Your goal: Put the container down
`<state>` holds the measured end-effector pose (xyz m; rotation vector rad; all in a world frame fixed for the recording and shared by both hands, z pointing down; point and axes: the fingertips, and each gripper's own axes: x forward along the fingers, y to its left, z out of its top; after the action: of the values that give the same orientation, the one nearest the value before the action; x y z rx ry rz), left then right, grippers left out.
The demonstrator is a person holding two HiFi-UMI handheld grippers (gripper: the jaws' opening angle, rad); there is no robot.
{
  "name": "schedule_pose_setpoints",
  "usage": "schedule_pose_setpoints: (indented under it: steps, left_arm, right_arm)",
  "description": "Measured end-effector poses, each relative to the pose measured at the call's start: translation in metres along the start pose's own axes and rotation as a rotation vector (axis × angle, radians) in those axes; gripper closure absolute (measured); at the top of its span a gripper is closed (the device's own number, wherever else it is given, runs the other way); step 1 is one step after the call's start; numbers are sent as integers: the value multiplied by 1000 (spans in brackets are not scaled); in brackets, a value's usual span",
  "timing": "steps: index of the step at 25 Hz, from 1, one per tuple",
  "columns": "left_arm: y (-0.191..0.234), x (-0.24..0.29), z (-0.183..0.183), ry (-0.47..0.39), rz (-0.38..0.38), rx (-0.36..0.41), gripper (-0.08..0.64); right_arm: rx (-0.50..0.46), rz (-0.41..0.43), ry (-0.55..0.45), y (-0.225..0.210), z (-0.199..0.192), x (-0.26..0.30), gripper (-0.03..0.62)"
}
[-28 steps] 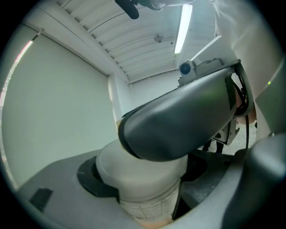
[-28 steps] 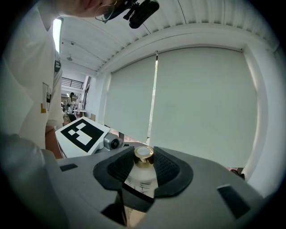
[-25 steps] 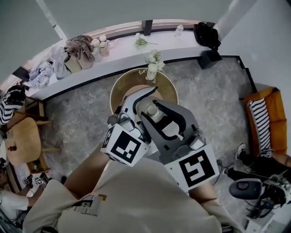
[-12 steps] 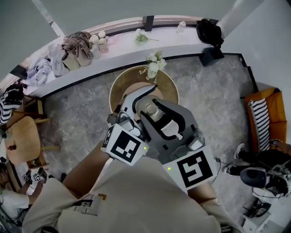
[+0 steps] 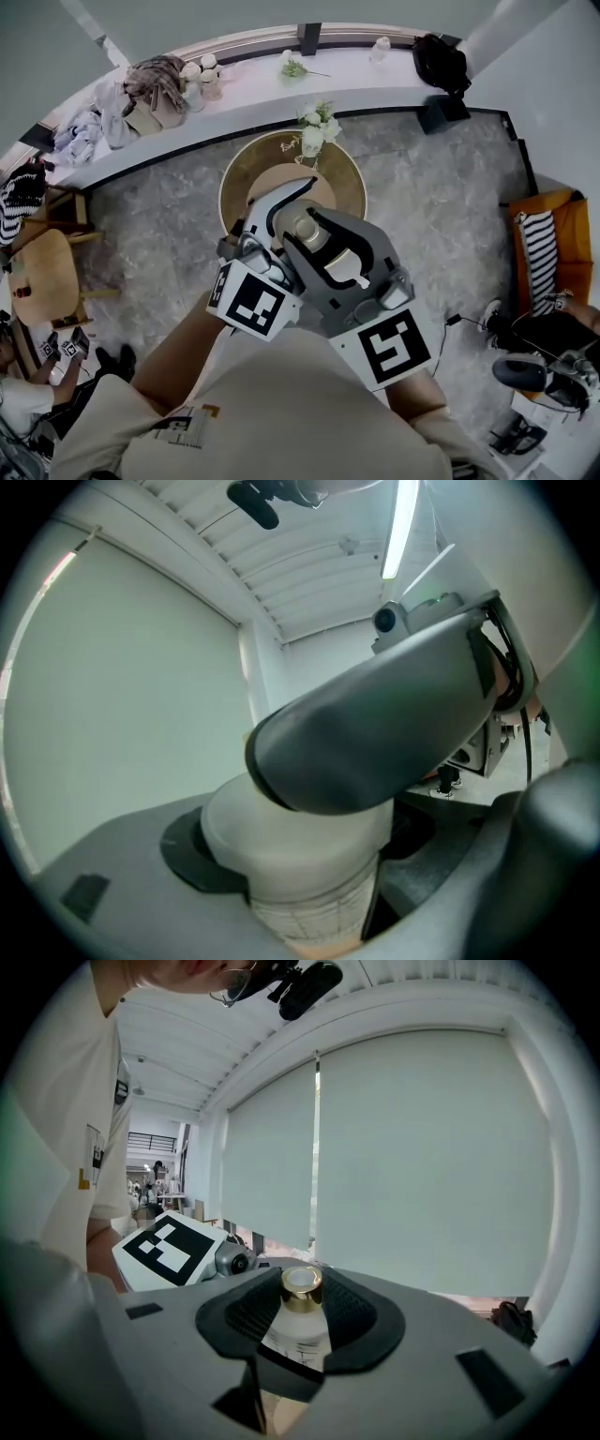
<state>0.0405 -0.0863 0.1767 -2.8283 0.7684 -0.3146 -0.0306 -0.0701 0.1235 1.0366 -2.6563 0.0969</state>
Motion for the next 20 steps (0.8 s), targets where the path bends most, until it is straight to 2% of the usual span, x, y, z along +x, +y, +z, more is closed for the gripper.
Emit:
schedule_pose_setpoints:
  steps: [6,13,20]
  left_arm:
    - [11,23,-28,-1,23,-10,195]
    - [26,49,-70,8,45,-7,195]
    - [42,65,-118,6,55,-32,196]
  right_arm:
    - [-9,22,24,-21,-26,19,459]
    - [-89,77,92,-42,-67,46,459]
    - [-81,85,117,-57,-104,82,459]
